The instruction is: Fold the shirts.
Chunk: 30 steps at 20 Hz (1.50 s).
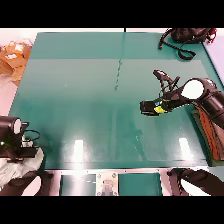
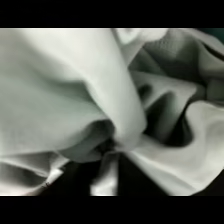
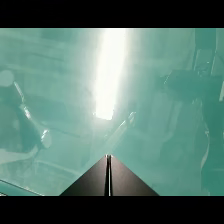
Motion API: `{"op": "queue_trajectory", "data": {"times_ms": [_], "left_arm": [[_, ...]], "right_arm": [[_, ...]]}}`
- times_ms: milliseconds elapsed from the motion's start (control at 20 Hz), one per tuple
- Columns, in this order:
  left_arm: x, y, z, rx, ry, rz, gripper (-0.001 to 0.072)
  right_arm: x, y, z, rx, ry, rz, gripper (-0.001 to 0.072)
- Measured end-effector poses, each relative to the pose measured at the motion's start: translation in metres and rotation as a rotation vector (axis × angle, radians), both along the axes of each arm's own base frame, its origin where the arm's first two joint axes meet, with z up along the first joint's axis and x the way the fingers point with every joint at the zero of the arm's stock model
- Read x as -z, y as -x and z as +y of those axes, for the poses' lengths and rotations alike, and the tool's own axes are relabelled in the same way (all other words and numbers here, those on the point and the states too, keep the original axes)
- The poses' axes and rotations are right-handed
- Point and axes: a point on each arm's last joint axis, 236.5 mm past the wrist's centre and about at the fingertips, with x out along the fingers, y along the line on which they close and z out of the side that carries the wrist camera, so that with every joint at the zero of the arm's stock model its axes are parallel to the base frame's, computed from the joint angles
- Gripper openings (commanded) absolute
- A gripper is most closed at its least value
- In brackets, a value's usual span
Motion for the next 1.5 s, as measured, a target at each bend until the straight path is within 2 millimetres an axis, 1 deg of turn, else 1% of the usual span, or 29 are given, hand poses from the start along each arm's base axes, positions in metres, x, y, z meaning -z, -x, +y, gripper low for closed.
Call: {"op": "queue_trajectory", "data": {"times_ms": [150, 200, 300, 350, 450, 500, 600, 650, 750, 800, 850, 950, 1000, 1100, 1150, 1200, 1250, 1300, 1350, 1400, 1500], "left_arm": [[0.002, -0.003, 0.001, 0.029, 0.006, -0.006, 0.002], [0.0, -0.007, 0.002, 0.038, 0.007, -0.016, 0.002], [-0.012, -0.025, 0.002, 0.053, 0.017, -0.065, 0.0019], [-0.021, -0.038, 0.0, 0.054, 0.031, -0.104, 0.0019], [-0.046, -0.074, -0.013, 0.054, 0.088, -0.227, 0.0018], [-0.062, -0.092, -0.021, 0.051, 0.126, -0.293, 0.0018], [-0.098, -0.131, -0.045, 0.052, 0.224, -0.452, 0.0018], [-0.116, -0.149, -0.062, 0.066, 0.284, -0.53, 0.0018], [-0.156, -0.185, -0.105, 0.142, 0.411, -0.696, 0.0018], [-0.171, -0.2, -0.129, 0.192, 0.472, -0.76, 0.0018], [-0.184, -0.212, -0.159, 0.247, 0.546, -0.813, 0.0018], [-0.196, -0.229, -0.215, 0.344, 0.665, -0.867, 0.0019], [-0.196, -0.234, -0.243, 0.384, 0.718, -0.876, 0.0019], [-0.188, -0.242, -0.295, 0.454, 0.812, -0.875, 0.0032], [-0.182, -0.245, -0.319, 0.476, 0.859, -0.871, 0.0367], [-0.176, -0.247, -0.339, 0.477, 0.9, -0.86, 0.072], [-0.169, -0.247, -0.354, 0.474, 0.933, -0.845, 0.0715], [-0.164, -0.25, -0.363, 0.466, 0.951, -0.841, 0.0714], [-0.16, -0.253, -0.366, 0.457, 0.96, -0.837, 0.0714], [-0.158, -0.256, -0.365, 0.445, 0.961, -0.829, 0.0714], [-0.156, -0.266, -0.349, 0.409, 0.945, -0.816, 0.0714]], "right_arm": [[0.0, 0.0, 0.0, 0.0, 0.0, 0.0, 0.0014], [0.0, 0.0, 0.0, 0.0, 0.0, 0.0, 0.0014], [0.0, 0.0, 0.0, 0.0, 0.0, 0.0, 0.0014], [0.0, 0.0, 0.0, 0.0, 0.0, 0.0, 0.0014], [0.0, 0.0, 0.0, 0.0, 0.0, 0.0, 0.0014], [0.0, 0.0, 0.0, 0.0, 0.0, 0.0, 0.0014], [0.0, 0.0, 0.0, 0.0, 0.0, 0.0, 0.0014], [0.0, 0.0, 0.0, 0.0, 0.0, 0.0, 0.0014], [0.0, 0.0, 0.0, 0.0, 0.0, 0.0, 0.0014], [0.0, 0.0, 0.0, 0.0, 0.0, 0.0, 0.0014], [0.0, 0.0, 0.0, 0.0, 0.0, 0.0, 0.0014], [0.0, 0.0, 0.0, 0.0, 0.0, 0.0, 0.0014], [0.0, 0.0, 0.0, 0.0, 0.0, 0.0, 0.0014], [0.0, 0.0, 0.0, 0.0, 0.0, 0.0, 0.0014], [0.0, 0.0, 0.0, 0.0, 0.0, 0.0, 0.0014], [0.0, 0.0, 0.0, 0.0, 0.0, 0.0, 0.0013], [0.0, 0.0, 0.0, 0.0, 0.0, 0.0, 0.0014], [0.0, 0.0, 0.0, 0.0, 0.0, 0.0, 0.0014], [0.0, 0.0, 0.0, 0.0, 0.0, 0.0, 0.0014], [0.0, 0.0, 0.0, 0.0, 0.0, 0.0, 0.0014], [0.0, 0.0, 0.0, 0.0, 0.0, 0.0, 0.0014]]}}
